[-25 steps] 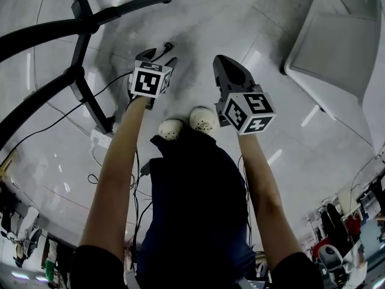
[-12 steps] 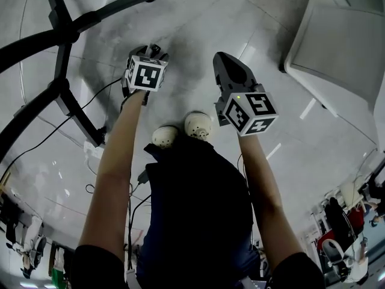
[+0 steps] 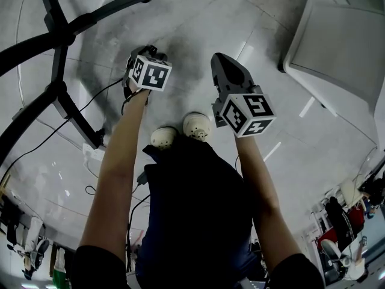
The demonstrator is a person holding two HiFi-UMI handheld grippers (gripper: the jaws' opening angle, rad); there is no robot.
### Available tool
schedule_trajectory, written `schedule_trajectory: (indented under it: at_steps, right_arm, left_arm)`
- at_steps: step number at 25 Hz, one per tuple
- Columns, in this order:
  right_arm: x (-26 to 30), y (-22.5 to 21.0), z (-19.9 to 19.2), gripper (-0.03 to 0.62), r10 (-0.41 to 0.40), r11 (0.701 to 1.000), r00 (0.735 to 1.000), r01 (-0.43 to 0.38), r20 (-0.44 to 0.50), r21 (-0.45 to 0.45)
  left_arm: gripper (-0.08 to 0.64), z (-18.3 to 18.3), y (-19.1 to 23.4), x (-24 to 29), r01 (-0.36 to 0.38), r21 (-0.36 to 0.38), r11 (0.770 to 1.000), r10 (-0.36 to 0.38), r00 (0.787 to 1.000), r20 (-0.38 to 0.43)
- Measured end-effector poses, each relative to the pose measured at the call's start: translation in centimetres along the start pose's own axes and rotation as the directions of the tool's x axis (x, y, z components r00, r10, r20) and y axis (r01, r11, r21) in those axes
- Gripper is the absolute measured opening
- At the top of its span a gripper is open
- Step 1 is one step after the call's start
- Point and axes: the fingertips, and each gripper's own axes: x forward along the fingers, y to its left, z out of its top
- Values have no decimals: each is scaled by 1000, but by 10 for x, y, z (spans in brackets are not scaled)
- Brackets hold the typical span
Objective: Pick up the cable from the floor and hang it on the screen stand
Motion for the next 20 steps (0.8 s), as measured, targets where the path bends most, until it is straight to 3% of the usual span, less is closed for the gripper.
schedule_trajectory:
  at_steps: [3,6,8,11,14,20]
  right_arm:
    - [0,-1,-5,25,-6,1000,1000,6,-4,12]
    - [-2,1,-7,25,-3,1000,1000,3,-5,27]
    - [-3,3,-9,25,0,1000,1000,0,-9,26]
    - [-5,4,-11,25,-3,1000,1000,4,-18,29]
    - [-11,6,-10,25,-13,999,1000,14,-21,44]
    - [-28,20,3,25,-38,995,999,38,-3,94]
  left_arm:
    - [219,2,-6,1,2,38,999,-2,1000,-2]
    - [123,1,-15,2,5,87,996,-5,1000,3]
    - [121,0,-18,3,-2,115,993,2,1000,-2]
    - [120,3,-18,-1,6,97,995,-7,1000,3]
    - [120,10,-18,-16,14,68,998,-16,999,31]
    - [121,28,-25,-58,20,87,996,-28,995,93]
